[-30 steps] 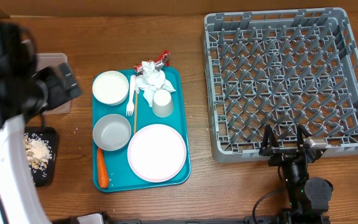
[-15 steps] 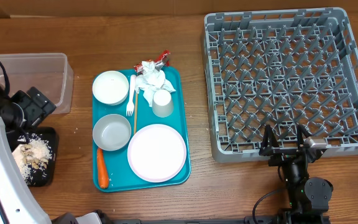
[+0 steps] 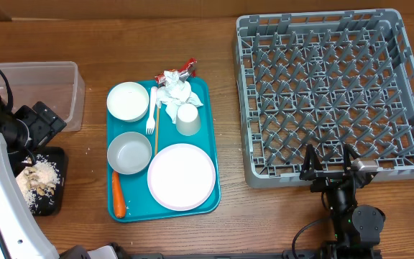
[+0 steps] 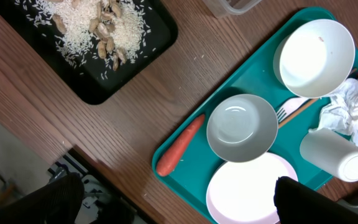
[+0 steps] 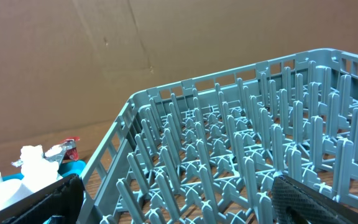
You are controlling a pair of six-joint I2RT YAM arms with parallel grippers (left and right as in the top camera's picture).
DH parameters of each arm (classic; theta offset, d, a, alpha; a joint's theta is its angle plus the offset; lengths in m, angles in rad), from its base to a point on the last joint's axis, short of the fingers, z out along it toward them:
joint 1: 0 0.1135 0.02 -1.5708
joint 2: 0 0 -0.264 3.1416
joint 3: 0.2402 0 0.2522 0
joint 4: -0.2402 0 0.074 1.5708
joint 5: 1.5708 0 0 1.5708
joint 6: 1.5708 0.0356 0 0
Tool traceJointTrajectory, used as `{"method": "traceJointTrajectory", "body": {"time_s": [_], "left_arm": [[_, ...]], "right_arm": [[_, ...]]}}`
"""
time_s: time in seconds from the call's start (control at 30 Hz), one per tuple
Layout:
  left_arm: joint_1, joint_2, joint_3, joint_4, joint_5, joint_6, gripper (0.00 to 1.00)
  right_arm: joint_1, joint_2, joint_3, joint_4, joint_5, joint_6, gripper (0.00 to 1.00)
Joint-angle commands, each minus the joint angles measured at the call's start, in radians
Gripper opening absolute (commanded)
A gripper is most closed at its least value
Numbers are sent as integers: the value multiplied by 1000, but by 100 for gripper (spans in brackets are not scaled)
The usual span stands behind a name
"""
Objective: Sort waste into correct bins and load items into the dishwasher rack
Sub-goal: 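Move the left gripper back toward the black tray, then swing the right gripper left over the teal tray toward the white plate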
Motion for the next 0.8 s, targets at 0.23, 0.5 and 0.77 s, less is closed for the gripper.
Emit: {"method": "traceJointTrajectory", "body": {"time_s": [0.23,0.5,0.77], "left_arm": [[4,6,-7,-2,11,-14,100],[4,6,-7,-2,11,-14,100],[4,6,-7,-2,11,-14,100]], "right_arm": [[-1,-8,-10,119,-413,349,100],[-1,-8,-10,101,-838,792,100],[-1,-8,63,382,-903,892,100]]}}
